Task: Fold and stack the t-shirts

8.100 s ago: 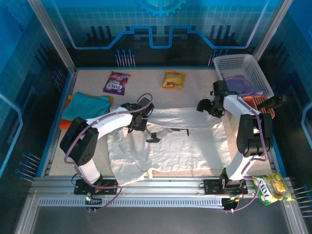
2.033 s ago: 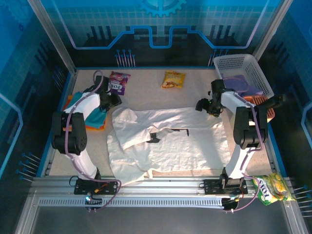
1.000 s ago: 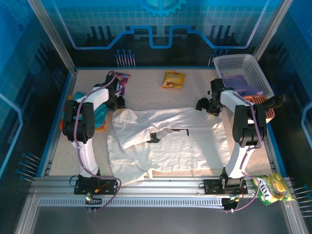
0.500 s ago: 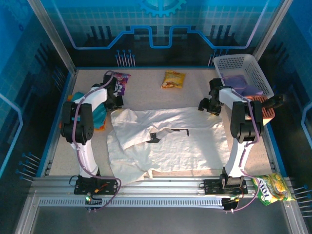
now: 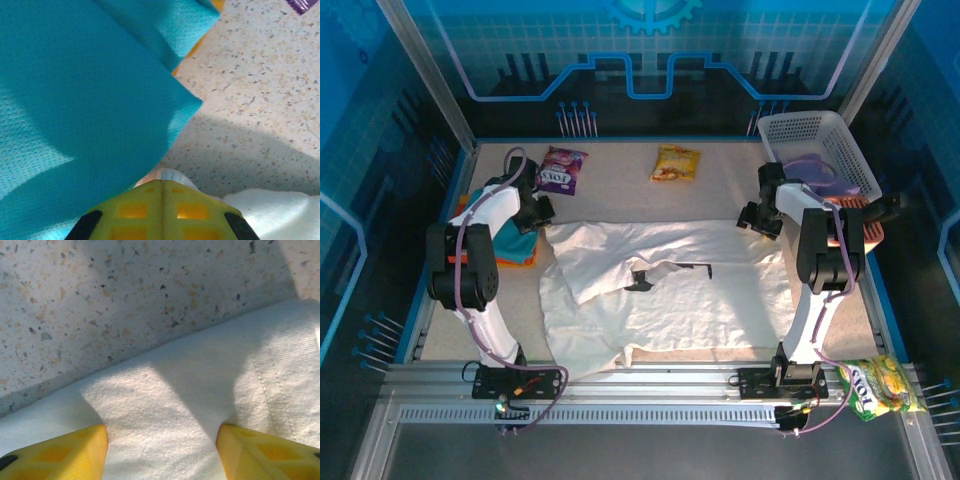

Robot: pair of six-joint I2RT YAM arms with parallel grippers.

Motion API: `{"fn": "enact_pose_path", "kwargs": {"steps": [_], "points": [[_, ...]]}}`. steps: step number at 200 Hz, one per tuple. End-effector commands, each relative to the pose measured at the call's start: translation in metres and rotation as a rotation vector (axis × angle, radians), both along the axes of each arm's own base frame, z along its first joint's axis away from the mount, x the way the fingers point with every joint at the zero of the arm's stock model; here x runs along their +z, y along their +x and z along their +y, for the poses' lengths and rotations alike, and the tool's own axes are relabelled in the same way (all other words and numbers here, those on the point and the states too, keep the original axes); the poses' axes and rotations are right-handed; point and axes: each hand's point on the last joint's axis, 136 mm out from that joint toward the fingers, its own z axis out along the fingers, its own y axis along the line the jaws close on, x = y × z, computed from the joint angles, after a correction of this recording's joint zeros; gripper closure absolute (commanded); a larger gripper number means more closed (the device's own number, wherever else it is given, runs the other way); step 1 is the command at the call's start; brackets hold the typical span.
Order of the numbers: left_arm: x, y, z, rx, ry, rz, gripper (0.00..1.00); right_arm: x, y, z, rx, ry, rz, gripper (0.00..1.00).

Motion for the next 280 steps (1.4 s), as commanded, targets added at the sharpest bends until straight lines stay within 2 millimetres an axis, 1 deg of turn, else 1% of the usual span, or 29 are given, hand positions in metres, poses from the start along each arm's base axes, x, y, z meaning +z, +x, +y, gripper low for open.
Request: {"fn": "enact_pose_path", "kwargs": {"steps": [1, 14, 49, 112, 126, 143, 150, 157, 163, 167, 175, 186, 194, 198, 216, 227, 239, 257, 280], "points": [[0.007, -0.007, 0.015, 0.066, 0.017, -0.007, 1.00, -0.007, -0.019, -0.021, -0.061, -0.041, 0.051, 0.39], [0.009, -0.006, 0.018, 0.077, 0.018, -0.021, 1.00, -0.005, -0.019, -0.025, -0.069, -0.050, 0.044, 0.39], [0.017, 0.006, 0.018, 0.065, 0.019, -0.056, 1.00, 0.005, -0.017, -0.032, -0.078, -0.062, 0.015, 0.39], [0.031, 0.046, 0.017, 0.038, 0.005, -0.151, 1.00, 0.007, -0.010, -0.030, -0.054, -0.060, -0.011, 0.38], [0.031, 0.053, 0.018, 0.032, 0.009, -0.162, 1.00, 0.008, -0.008, -0.030, -0.047, -0.057, -0.021, 0.38], [0.026, 0.059, 0.019, 0.020, 0.017, -0.149, 1.00, 0.008, -0.005, -0.029, -0.037, -0.058, -0.026, 0.37], [0.024, 0.061, 0.018, 0.013, 0.016, -0.145, 0.95, 0.010, -0.003, -0.028, -0.031, -0.058, -0.033, 0.37], [0.022, 0.062, 0.019, 0.011, 0.019, -0.143, 0.87, 0.011, -0.001, -0.026, -0.022, -0.054, -0.040, 0.36], [0.021, 0.063, 0.019, 0.009, 0.023, -0.139, 0.83, 0.012, 0.001, -0.025, -0.017, -0.053, -0.047, 0.36], [0.021, 0.063, 0.020, 0.011, 0.027, -0.136, 0.81, 0.013, 0.002, -0.024, -0.012, -0.054, -0.052, 0.35], [0.021, 0.062, 0.021, 0.012, 0.032, -0.135, 0.72, 0.015, 0.003, -0.021, 0.001, -0.049, -0.064, 0.34], [0.024, 0.061, 0.021, 0.012, 0.033, -0.137, 0.56, 0.020, 0.005, -0.013, 0.022, -0.036, -0.085, 0.31], [0.027, 0.060, 0.020, 0.010, 0.030, -0.142, 0.48, 0.024, 0.005, -0.009, 0.040, -0.037, -0.100, 0.29], [0.030, 0.059, 0.020, 0.011, 0.025, -0.146, 0.46, 0.026, 0.005, -0.007, 0.049, -0.044, -0.106, 0.27], [0.043, 0.054, 0.011, -0.001, 0.006, -0.163, 0.43, 0.034, 0.001, -0.003, 0.074, -0.084, -0.116, 0.21], [0.050, 0.049, 0.001, -0.027, 0.003, -0.169, 0.42, 0.038, -0.001, 0.001, 0.089, -0.096, -0.118, 0.19], [0.053, 0.040, -0.016, -0.061, -0.003, -0.161, 0.42, 0.042, -0.005, 0.003, 0.092, -0.110, -0.113, 0.17], [0.049, 0.021, -0.046, -0.111, -0.032, -0.130, 0.42, 0.044, -0.013, 0.009, 0.093, -0.100, -0.107, 0.15], [0.039, -0.005, -0.074, -0.154, -0.045, -0.111, 0.42, 0.043, -0.022, 0.013, 0.097, -0.085, -0.100, 0.14]]}}
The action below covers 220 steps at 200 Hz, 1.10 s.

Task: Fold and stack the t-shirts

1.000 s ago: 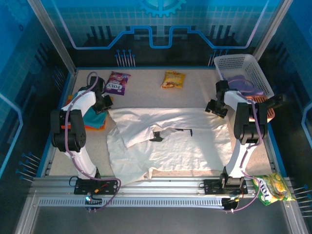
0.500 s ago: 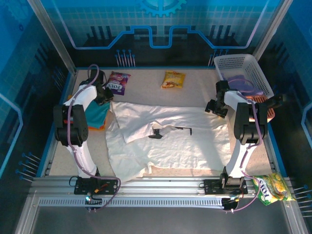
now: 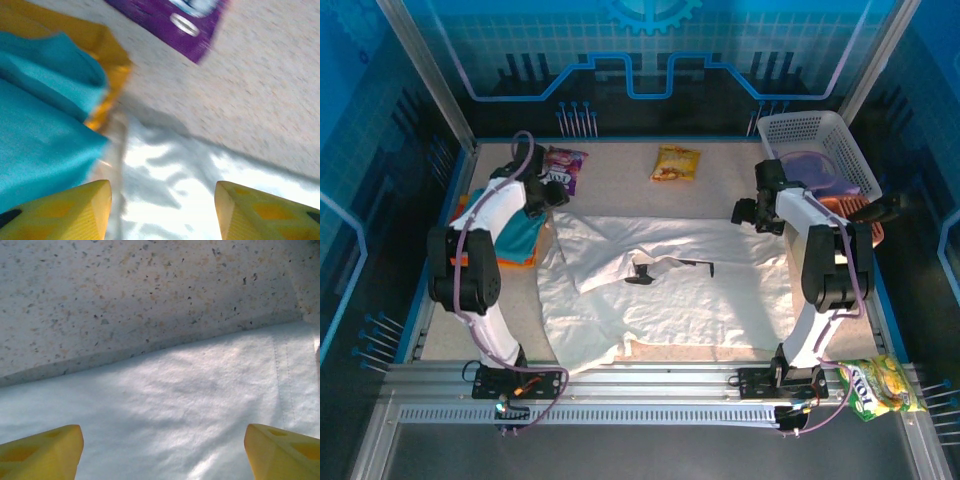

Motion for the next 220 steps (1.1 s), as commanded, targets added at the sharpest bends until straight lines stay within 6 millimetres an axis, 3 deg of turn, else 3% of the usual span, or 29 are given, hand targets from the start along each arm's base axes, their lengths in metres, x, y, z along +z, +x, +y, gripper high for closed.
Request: {"fn": "enact_pose_path", "kwargs": {"steps": [1, 36, 67, 85, 107, 126, 159, 196, 220], "points": [[-0.009, -0.035, -0.034, -0.058, -0.033, 0.054, 0.42, -0.001, -0.018, 0.001, -0.005, -0.009, 0.029, 0.14], [-0.026, -0.075, -0.067, -0.118, -0.039, 0.102, 0.43, -0.012, -0.035, 0.007, 0.004, 0.029, 0.074, 0.14], [-0.039, -0.097, -0.092, -0.165, -0.047, 0.128, 0.43, -0.026, -0.039, 0.012, 0.011, 0.053, 0.115, 0.13], [-0.056, -0.106, -0.093, -0.174, -0.030, 0.176, 0.43, -0.036, -0.035, 0.012, 0.011, 0.055, 0.141, 0.14], [-0.074, -0.110, -0.080, -0.170, 0.036, 0.226, 0.43, -0.044, -0.024, 0.013, 0.021, 0.052, 0.167, 0.15], [-0.078, -0.107, -0.069, -0.160, 0.037, 0.241, 0.44, -0.046, -0.011, 0.016, 0.030, 0.066, 0.169, 0.15], [-0.067, -0.089, -0.052, -0.129, 0.030, 0.208, 0.43, -0.051, 0.009, 0.019, 0.022, 0.077, 0.175, 0.16], [-0.056, -0.051, -0.065, -0.162, -0.013, 0.180, 0.44, -0.056, 0.018, 0.021, 0.016, 0.087, 0.177, 0.16], [-0.066, -0.030, -0.072, -0.166, -0.026, 0.200, 0.45, -0.057, 0.019, 0.019, 0.014, 0.076, 0.180, 0.16]]}}
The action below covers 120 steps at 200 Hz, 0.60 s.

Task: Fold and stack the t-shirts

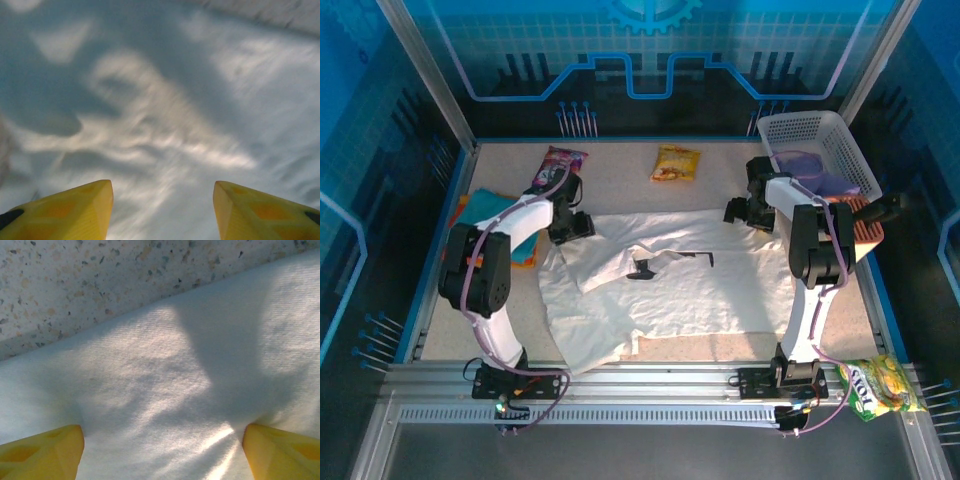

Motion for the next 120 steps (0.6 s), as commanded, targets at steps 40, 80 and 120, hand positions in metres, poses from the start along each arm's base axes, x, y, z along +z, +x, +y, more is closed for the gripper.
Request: {"fn": "enact_pose_path", "kwargs": {"steps": [40, 80, 120], "points": [[-0.033, 0.035, -0.012, -0.027, -0.011, 0.081, 0.46, -0.020, -0.004, 0.001, -0.027, 0.026, 0.058, 0.16], [-0.053, 0.056, -0.002, -0.002, -0.003, 0.110, 0.48, -0.019, 0.006, 0.001, -0.033, 0.035, 0.049, 0.16], [-0.050, 0.080, 0.007, 0.002, 0.009, 0.093, 0.48, -0.016, 0.022, 0.004, -0.041, 0.053, 0.029, 0.16]]}}
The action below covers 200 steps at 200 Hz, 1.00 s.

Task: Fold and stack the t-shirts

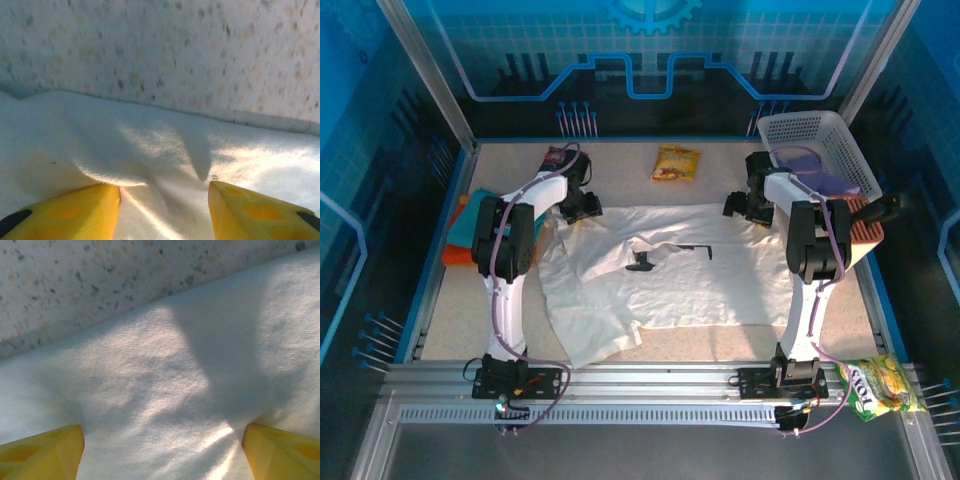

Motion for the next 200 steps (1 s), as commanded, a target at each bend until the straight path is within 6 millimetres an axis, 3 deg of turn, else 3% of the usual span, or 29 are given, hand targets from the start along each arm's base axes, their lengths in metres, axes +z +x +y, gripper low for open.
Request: {"fn": "enact_pose_path", "kwargs": {"steps": [1, 37, 54, 90, 100, 114, 130, 157, 200], "points": [[-0.019, 0.001, 0.010, -0.012, 0.018, 0.063, 0.48, -0.017, 0.001, 0.003, -0.021, 0.044, 0.050, 0.16], [-0.002, 0.015, 0.008, -0.028, 0.010, 0.035, 0.47, -0.007, 0.011, 0.007, -0.011, 0.043, 0.026, 0.16], [0.015, 0.010, 0.005, -0.035, -0.006, 0.018, 0.47, 0.010, 0.011, 0.011, 0.012, 0.045, -0.016, 0.16], [0.080, -0.019, -0.011, -0.053, -0.085, -0.093, 0.43, 0.062, -0.008, 0.019, 0.056, 0.036, -0.122, 0.14], [0.096, -0.032, -0.018, -0.062, -0.121, -0.121, 0.41, 0.076, -0.017, 0.019, 0.058, 0.033, -0.158, 0.14], [0.114, -0.054, -0.026, -0.081, -0.143, -0.146, 0.40, 0.089, -0.034, 0.014, 0.042, 0.009, -0.185, 0.00], [0.126, -0.083, -0.035, -0.106, -0.148, -0.155, 0.39, 0.101, -0.056, 0.012, 0.045, 0.009, -0.205, 0.00], [0.124, -0.141, -0.042, -0.123, -0.170, -0.145, 0.40, 0.103, -0.101, 0.013, 0.034, 0.051, -0.199, 0.00], [0.112, -0.241, -0.023, -0.021, -0.201, -0.091, 0.40, 0.090, -0.172, 0.004, -0.001, 0.057, -0.166, 0.00]]}}
